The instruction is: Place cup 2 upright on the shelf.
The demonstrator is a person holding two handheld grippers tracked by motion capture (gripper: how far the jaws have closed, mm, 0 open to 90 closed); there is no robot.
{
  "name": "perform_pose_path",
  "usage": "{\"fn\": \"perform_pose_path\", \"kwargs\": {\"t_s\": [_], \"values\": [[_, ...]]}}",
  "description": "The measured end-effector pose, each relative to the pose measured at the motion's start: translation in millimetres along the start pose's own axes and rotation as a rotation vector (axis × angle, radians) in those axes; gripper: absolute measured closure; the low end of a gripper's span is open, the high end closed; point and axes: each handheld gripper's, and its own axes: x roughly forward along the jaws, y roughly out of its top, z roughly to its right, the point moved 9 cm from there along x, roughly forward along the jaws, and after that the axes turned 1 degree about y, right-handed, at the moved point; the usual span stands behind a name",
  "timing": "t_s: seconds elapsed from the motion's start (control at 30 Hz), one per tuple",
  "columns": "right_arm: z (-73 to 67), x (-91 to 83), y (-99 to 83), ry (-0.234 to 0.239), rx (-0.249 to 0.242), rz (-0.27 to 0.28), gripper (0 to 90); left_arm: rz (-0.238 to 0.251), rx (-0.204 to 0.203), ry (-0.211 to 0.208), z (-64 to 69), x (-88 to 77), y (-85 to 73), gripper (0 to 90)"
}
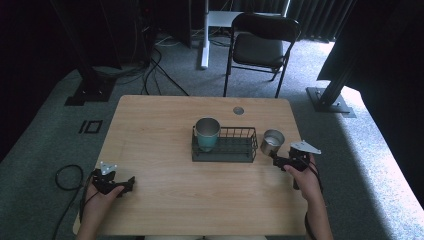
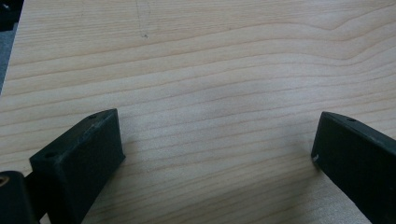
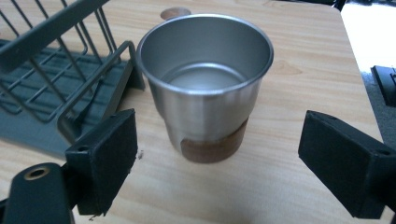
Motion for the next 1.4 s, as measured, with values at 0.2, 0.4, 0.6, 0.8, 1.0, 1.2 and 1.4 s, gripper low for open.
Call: {"fn": "perform_pose_path", "kwargs": {"t_s": [0.2, 0.4, 0.6, 0.8, 1.0, 1.2, 1.4], "values": [[0.2, 5.7, 8.0, -0.002, 0.015, 0.013, 11.4, 0.000, 0.000, 0.000, 0.0, 0.0, 0.0, 2.5], [-2.4, 11.4, 15.6, -0.001, 0.012, 0.022, 11.4, 0.000, 0.000, 0.000, 0.0, 0.0, 0.0, 2.5], [-6.3, 16.3, 24.5, 0.007, 0.026, 0.038, 11.3, 0.000, 0.000, 0.000, 0.0, 0.0, 0.0, 2.5], [-7.8, 24.5, 29.7, -0.006, 0.028, 0.040, 11.3, 0.000, 0.000, 0.000, 0.0, 0.0, 0.0, 2.5], [-8.1, 33.4, 32.2, -0.016, 0.030, 0.038, 10.9, 0.000, 0.000, 0.000, 0.0, 0.0, 0.0, 2.5], [-7.4, 40.9, 33.4, -0.028, 0.031, 0.039, 10.9, 0.000, 0.000, 0.000, 0.0, 0.0, 0.0, 2.5], [-8.4, 46.0, 33.3, -0.039, 0.032, 0.036, 10.9, 0.000, 0.000, 0.000, 0.0, 0.0, 0.0, 2.5]]}}
